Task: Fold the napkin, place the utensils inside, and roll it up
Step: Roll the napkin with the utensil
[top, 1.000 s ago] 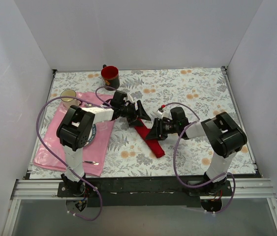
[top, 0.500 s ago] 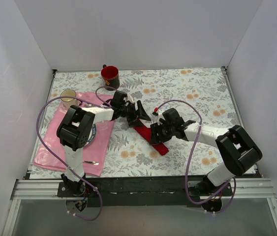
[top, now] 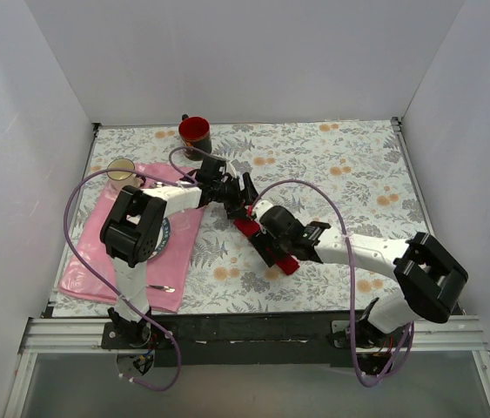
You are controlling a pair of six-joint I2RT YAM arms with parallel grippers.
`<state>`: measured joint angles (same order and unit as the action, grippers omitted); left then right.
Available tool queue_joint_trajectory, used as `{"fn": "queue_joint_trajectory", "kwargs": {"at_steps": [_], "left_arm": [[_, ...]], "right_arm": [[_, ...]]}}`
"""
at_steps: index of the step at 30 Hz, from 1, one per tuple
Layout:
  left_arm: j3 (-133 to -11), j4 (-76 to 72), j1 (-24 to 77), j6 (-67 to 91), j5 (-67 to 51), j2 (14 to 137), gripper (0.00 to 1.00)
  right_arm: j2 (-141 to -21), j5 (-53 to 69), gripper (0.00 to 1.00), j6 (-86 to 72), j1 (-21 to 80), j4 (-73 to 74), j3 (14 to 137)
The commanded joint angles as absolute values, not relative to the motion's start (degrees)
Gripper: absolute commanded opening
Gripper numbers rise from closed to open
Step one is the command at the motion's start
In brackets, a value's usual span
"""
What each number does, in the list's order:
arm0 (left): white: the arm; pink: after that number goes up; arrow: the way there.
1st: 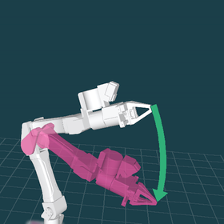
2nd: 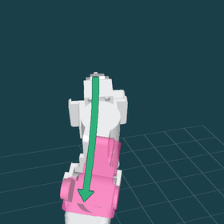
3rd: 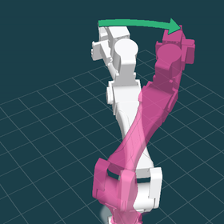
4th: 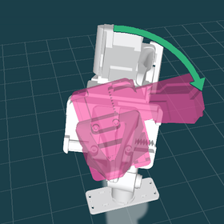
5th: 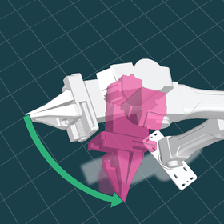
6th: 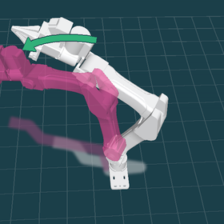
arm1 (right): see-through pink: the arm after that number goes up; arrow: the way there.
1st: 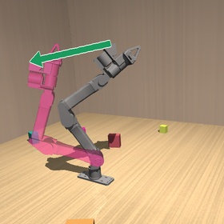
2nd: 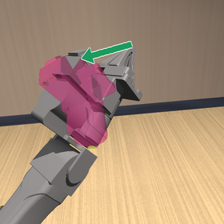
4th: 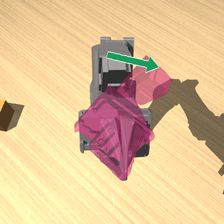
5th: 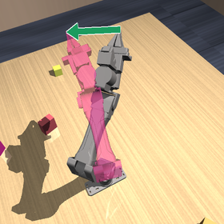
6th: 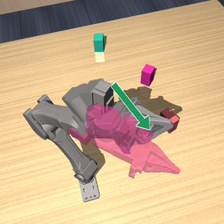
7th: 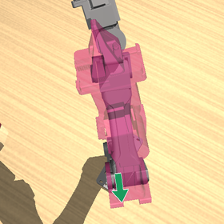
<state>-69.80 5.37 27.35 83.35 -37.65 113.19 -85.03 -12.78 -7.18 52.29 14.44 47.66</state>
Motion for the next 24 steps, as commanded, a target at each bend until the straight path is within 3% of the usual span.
{"fn": "queue_joint_trajectory", "kwargs": {"at_steps": [1, 6, 19, 24], "left_arm": [[-73.12, 7.55, 26.72, 84.02, -38.58, 114.16, 0.68], [-74.71, 9.31, 26.28, 84.29, -39.29, 115.57, 0.68], [-78.39, 12.74, 23.3, 84.64, -39.2, 113.82, 0.73], [-82.79, 17.39, 22.59, 83.06, -39.55, 112.68, 0.75]], "right_arm": [[-82.35, -23.55, 0.82, -0.18, 55.89, 11.26, 49.05], [-86.56, -27.33, 0.82, 3.16, 59.23, 6.6, 50.44], [-98.43, -33.22, 0.63, 5.19, 62.93, 2.21, 53.53], [-100.37, -34.8, 0.61, 5.01, 62.93, 1.23, 52.3]]}}
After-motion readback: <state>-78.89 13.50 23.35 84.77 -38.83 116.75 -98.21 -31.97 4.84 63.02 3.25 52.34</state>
